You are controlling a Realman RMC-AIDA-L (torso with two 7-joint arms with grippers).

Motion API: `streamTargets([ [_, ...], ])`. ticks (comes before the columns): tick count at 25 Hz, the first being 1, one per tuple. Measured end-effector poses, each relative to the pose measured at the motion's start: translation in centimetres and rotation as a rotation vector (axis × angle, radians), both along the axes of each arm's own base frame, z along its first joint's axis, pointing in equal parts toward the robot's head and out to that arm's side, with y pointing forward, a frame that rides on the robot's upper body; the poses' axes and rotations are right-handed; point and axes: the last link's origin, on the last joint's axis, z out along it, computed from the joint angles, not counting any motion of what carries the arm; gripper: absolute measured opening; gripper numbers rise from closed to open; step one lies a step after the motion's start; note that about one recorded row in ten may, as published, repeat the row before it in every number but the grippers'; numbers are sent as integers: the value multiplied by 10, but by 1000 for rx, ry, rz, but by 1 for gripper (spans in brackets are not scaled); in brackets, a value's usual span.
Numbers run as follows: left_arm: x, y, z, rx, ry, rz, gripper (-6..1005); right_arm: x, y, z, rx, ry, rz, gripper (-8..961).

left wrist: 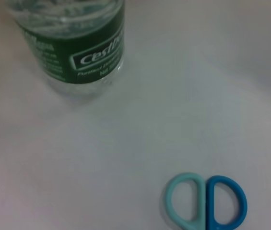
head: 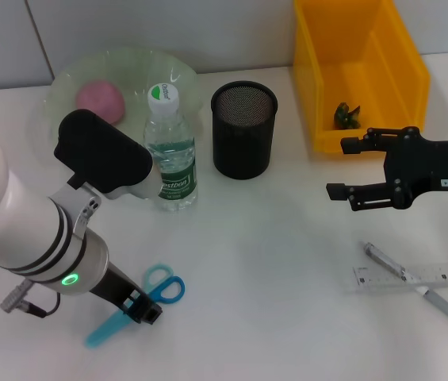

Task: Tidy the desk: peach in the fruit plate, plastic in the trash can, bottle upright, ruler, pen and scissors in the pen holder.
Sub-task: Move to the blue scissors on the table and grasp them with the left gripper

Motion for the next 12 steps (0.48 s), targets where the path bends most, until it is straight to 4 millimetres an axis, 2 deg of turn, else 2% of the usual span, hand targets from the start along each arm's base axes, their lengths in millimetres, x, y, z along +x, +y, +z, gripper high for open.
streamTargets([
  [7, -2, 0, -1, -5, 7, 7, 483, -1, 0, 0, -1, 1, 2, 814],
  [12, -1, 0, -1, -8, 12, 2, 393, -1, 0, 0, -1, 1, 3, 814],
])
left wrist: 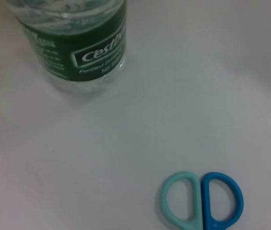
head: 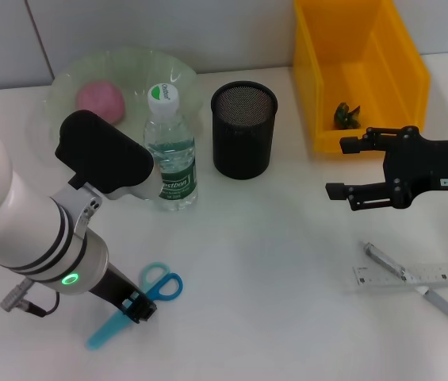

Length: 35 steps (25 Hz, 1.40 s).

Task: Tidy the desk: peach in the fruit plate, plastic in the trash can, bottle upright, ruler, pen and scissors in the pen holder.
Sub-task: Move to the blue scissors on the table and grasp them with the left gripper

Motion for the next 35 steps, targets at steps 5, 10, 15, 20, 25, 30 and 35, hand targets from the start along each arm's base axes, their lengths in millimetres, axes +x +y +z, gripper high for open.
streamTargets([
  [5, 4, 1, 2, 1, -13, -2, 357, 0, 0, 0, 1, -1, 0, 814],
  [10, 4, 1, 2, -3, -11, -2, 230, 0, 0, 0, 1, -1, 0, 814],
  [15, 12, -1, 3, -5, -24, -26, 202, 1, 0, 1, 5, 1, -3, 814],
  [20, 15, -3, 5, -3, -32, -34, 175, 1, 0, 4, 13, 4, -7, 813],
  [25, 12, -3, 6, 1, -18, -35, 147, 0, -1, 4, 8, 13, -2, 813],
  [30, 11, -2, 7, 5, -3, -40, 138, -1, -2, 4, 7, 14, -1, 813],
  [35, 12, -3, 6, 2, -4, -41, 218, -1, -2, 4, 6, 15, -2, 813],
])
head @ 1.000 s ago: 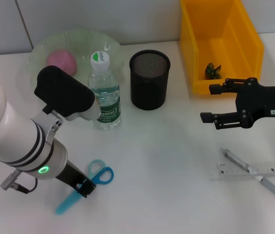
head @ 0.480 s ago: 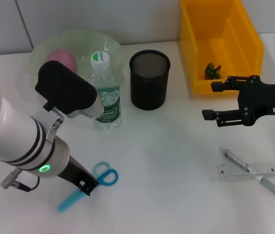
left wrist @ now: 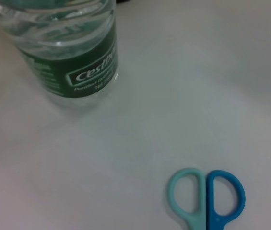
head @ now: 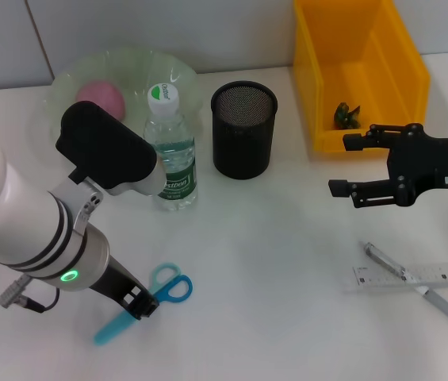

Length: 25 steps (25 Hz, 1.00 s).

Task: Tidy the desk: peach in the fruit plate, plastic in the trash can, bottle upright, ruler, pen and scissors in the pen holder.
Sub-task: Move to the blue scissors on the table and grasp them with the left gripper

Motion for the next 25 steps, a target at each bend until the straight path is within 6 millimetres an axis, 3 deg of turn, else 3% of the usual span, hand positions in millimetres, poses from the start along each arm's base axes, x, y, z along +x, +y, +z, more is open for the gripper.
streamTargets([
  [2, 1, -1, -1, -4, -1, -2, 250, 0, 0, 0, 0, 0, 0, 813],
  [4, 1, -2, -1, -7, 0, -4, 369, 0, 0, 0, 0, 0, 0, 813],
  [15, -1, 1, -3, -1, 0, -2, 446, 1, 0, 0, 1, 0, -1, 813],
  [25, -2, 1, -4, -3, -4, 2, 452, 1, -1, 0, 1, -1, 0, 812],
])
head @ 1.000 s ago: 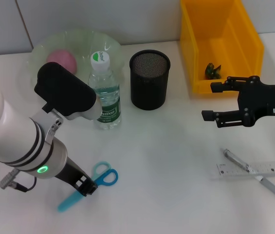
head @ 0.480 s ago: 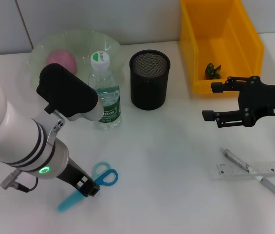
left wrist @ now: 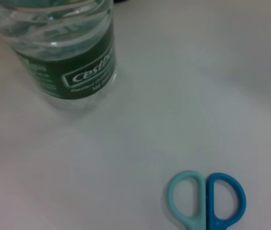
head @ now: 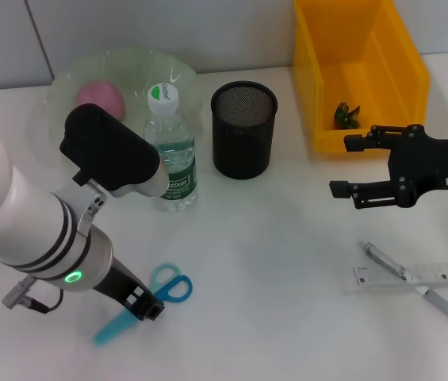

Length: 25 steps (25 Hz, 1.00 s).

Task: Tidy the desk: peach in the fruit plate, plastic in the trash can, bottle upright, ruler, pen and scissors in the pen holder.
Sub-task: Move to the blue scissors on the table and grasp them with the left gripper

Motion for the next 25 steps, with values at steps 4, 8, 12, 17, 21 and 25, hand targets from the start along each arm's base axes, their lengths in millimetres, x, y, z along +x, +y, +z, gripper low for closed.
streamTargets([
  [4, 0, -1, -1, -4, -4, 2, 472, 0, 0, 0, -1, 0, 1, 812],
  [8, -1, -1, 0, -1, -5, 8, 535, -1, -3, -3, -37, -12, 14, 812],
  [12, -2, -1, -1, -3, -3, 11, 612, -2, -10, -5, -110, -36, 43, 812],
  [17, -6, 1, -3, -7, 6, 19, 608, -4, -12, -3, -134, -47, 62, 812],
  [21, -5, 2, -3, -3, 3, 21, 606, -4, -12, -3, -133, -50, 62, 812],
  [25, -5, 4, -2, 3, -2, 24, 605, -3, -12, -3, -132, -52, 60, 812],
])
